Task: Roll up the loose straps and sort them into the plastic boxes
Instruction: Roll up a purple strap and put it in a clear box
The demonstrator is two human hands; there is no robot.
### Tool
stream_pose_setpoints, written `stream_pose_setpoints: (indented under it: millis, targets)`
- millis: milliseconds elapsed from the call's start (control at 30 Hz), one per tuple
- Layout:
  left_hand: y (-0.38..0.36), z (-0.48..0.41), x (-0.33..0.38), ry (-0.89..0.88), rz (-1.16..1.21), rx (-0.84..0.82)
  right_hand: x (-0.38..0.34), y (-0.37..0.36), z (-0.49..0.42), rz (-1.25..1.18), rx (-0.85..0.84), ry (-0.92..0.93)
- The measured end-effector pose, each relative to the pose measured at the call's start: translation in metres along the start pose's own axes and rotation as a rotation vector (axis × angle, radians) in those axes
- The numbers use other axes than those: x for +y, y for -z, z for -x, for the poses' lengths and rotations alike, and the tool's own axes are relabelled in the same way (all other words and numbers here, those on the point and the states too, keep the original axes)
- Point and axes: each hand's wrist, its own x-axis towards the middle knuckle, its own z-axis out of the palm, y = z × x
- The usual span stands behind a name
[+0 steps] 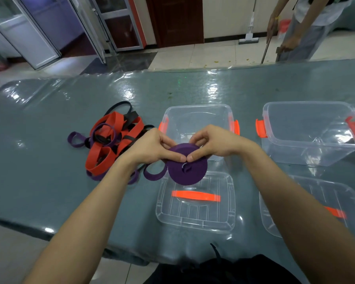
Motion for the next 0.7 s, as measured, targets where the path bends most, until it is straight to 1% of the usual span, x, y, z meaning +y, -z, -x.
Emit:
stream_pose_setpoints:
  millis: [33, 100, 267, 333, 433, 500, 600, 700]
  targets:
    - [0.002, -0.001, 0.004, 0.001, -0.04, -0.005, -0.002, 0.001, -0.001, 0.027, -0.016, -0.001]
    - [0.003, -0.003, 0.007, -0.01, -0.022, 0.028, -0.002, 0.005, -0.002, 0.02, 0.025, 0.029]
    - [-0.006, -0.002, 0.001, -0.087, 0.298, 0.2, 0.012, 0.005, -0.002, -0.203, 0.194, 0.129]
    - [-0.015, -0.002, -0.002, -0.114, 0.358, 0.288, 0.019, 0.002, -0.001, -0.293, 0.28, 0.15]
    - [-0.025, -0.003, -0.005, -0.099, 0.362, 0.37, 0.025, -0.001, -0.001, -0.375, 0.367, 0.159]
    - [-0.03, -0.004, -0.007, -0.087, 0.362, 0.447, 0.027, -0.004, -0.001, -0.414, 0.386, 0.166]
    - [-0.037, -0.007, -0.01, -0.035, 0.444, 0.582, 0.028, -0.01, -0.002, -0.494, 0.415, 0.174]
    - [-0.041, -0.01, -0.015, -0.046, 0.54, 0.616, 0.032, -0.014, -0.004, -0.55, 0.458, 0.184]
